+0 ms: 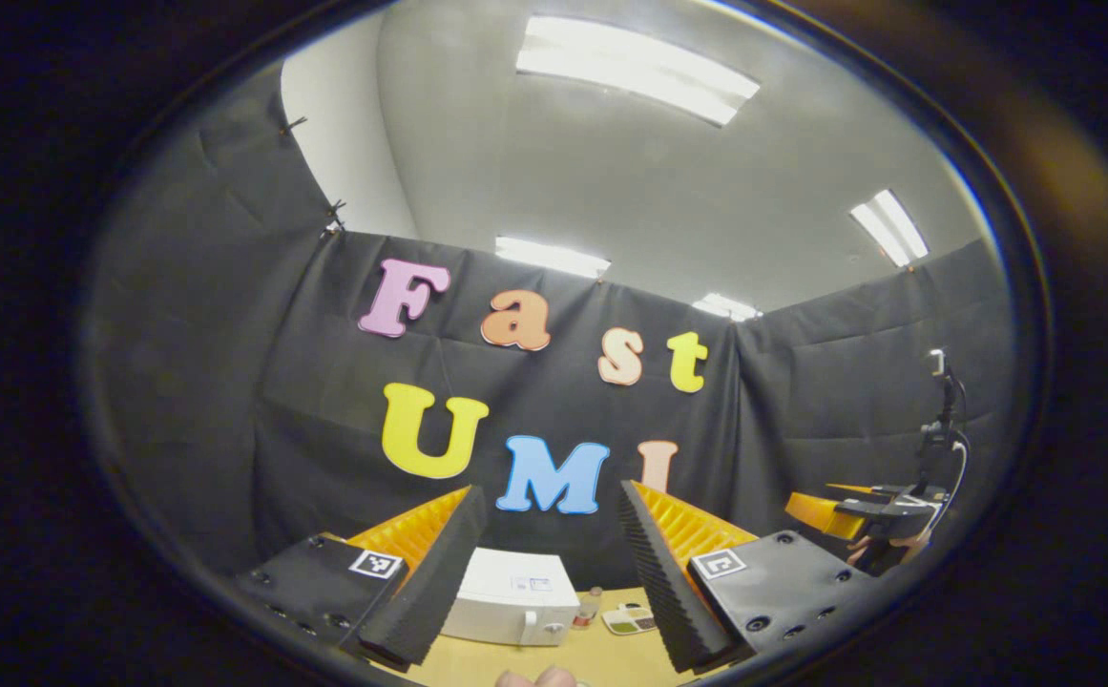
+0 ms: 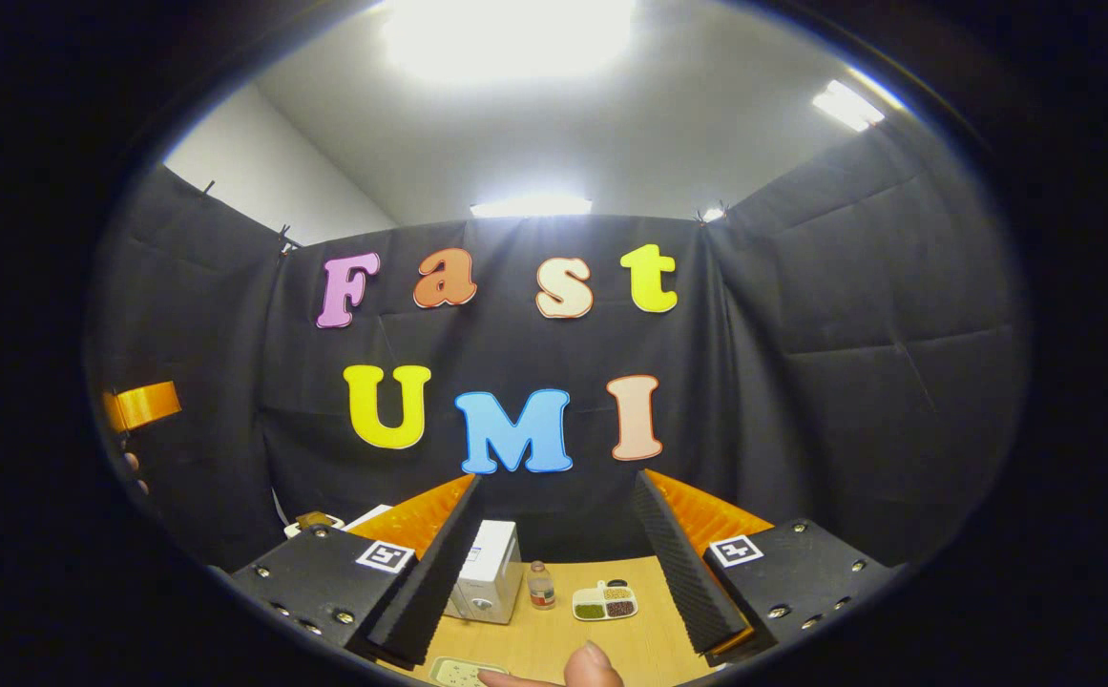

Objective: Open the microwave oven with the left hand, put the food in, and close the microwave oven.

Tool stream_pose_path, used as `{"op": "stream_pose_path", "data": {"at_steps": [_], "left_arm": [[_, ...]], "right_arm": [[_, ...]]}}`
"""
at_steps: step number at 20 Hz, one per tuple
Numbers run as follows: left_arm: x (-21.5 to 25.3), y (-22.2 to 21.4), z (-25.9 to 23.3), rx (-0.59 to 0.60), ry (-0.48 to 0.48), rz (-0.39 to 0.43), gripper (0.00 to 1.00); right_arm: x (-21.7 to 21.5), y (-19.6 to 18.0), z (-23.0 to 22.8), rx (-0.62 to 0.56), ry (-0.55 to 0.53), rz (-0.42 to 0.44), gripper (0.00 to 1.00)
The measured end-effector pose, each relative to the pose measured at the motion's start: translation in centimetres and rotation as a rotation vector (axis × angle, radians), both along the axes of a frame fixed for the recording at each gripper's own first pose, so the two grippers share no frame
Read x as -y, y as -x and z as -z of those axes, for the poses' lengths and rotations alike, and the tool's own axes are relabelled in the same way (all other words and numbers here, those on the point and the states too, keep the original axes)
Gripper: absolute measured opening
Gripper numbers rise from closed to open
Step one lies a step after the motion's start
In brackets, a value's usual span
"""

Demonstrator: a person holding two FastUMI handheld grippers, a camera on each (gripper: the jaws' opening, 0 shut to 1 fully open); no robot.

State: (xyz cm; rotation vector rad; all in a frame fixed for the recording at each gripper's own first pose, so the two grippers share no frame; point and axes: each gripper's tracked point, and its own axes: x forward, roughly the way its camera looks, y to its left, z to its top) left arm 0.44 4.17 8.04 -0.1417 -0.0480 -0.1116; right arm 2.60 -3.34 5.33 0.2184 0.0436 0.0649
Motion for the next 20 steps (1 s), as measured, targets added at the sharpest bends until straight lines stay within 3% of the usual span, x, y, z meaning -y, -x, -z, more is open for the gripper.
{"op": "stream_pose_path", "data": {"at_steps": [5,9,16,18,19,20], "left_arm": [[3.3,-1.8,1.1,-0.025,-0.059,0.043,0.89],[5.7,-1.9,0.8,-0.025,-0.047,0.099,0.89],[5.6,-2.6,1.1,-0.052,-0.074,0.097,0.89],[5.4,-2.6,1.8,-0.064,-0.075,0.094,0.94],[5.2,-2.6,2.1,-0.067,-0.077,0.093,0.89],[4.8,-2.7,2.3,-0.067,-0.079,0.088,0.94]], "right_arm": [[0.8,-0.5,-0.5,0.028,-0.002,-0.011,0.96],[1.4,-0.7,0.7,0.007,0.009,-0.002,0.96],[1.4,-0.7,1.4,-0.008,-0.001,0.003,0.96],[1.0,-0.7,1.5,-0.012,-0.001,-0.003,0.96],[0.9,-0.7,1.6,-0.01,-0.001,-0.001,0.96],[0.9,-0.7,1.6,-0.011,0.003,0.002,0.96]]}}
